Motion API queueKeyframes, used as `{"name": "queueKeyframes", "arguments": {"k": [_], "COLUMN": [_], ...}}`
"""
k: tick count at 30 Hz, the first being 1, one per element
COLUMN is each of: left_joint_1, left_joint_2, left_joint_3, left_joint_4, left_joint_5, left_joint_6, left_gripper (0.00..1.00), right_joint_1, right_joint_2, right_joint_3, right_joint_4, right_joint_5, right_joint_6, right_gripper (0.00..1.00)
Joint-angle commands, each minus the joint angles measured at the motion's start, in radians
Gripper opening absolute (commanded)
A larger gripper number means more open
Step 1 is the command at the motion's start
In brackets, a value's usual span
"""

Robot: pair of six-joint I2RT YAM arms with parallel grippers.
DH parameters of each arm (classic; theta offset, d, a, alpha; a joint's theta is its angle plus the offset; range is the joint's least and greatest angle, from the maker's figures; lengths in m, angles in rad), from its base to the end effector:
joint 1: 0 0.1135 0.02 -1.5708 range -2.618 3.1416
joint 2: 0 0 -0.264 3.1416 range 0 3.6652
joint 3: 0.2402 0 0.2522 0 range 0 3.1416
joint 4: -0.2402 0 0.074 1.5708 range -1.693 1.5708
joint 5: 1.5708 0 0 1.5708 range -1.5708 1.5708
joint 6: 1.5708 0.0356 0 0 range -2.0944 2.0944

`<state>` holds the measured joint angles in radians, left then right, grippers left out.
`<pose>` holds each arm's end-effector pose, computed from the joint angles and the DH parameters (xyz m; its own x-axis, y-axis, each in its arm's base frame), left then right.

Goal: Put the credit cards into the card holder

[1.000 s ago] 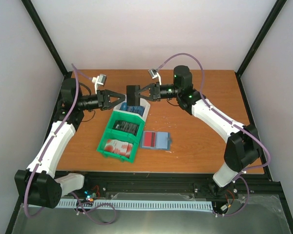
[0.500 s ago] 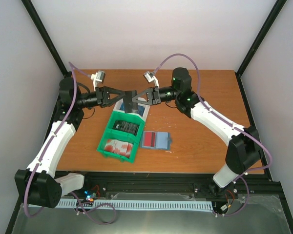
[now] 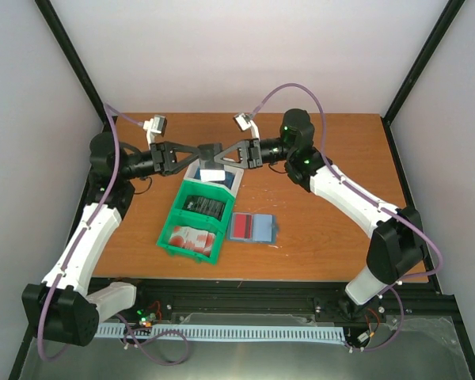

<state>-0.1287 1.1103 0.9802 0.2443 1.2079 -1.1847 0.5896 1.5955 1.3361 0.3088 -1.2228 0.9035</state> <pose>0.2332 -0.0637 0.3876 -0.8529 -0.2212 -0.4728 0.4687 0.0741 -0.8802 0.2845 0.2306 0.3768 -0.7365 -0.1704 -0.6546 -0.6325 -0.1692 0.7558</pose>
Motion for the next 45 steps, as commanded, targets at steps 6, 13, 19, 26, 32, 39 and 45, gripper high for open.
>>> {"name": "queueKeyframes", "arguments": {"k": [6,13,19,26,32,39,45], "left_joint_1": [0.009,0.009,0.009,0.009,0.009,0.009,0.009], "left_joint_2": [-0.041,-0.041,-0.044,-0.036,-0.026,-0.021,-0.020], "left_joint_3": [-0.044,-0.065,-0.100,-0.129,-0.160,-0.179,-0.187], "left_joint_4": [0.109,0.159,0.192,0.278,0.371,0.437,0.439], "left_joint_5": [-0.062,-0.057,-0.054,-0.036,-0.007,-0.004,0.002], "left_joint_6": [-0.080,-0.122,-0.153,-0.243,-0.369,-0.437,-0.446], "left_gripper": [0.18,0.14,0.11,0.11,0.11,0.11,0.11], "right_joint_1": [0.011,0.026,0.034,0.036,0.039,0.041,0.044], "right_joint_2": [-0.043,-0.049,-0.058,-0.067,-0.075,-0.075,-0.079], "right_joint_3": [-0.010,-0.023,-0.039,-0.055,-0.064,-0.079,-0.086], "right_joint_4": [0.082,0.089,0.142,0.195,0.209,0.268,0.292], "right_joint_5": [-0.020,-0.018,-0.030,-0.036,-0.040,-0.054,-0.064], "right_joint_6": [0.018,0.015,0.040,0.069,0.070,0.104,0.114], "right_gripper": [0.03,0.03,0.03,0.03,0.03,0.03,0.03]}}
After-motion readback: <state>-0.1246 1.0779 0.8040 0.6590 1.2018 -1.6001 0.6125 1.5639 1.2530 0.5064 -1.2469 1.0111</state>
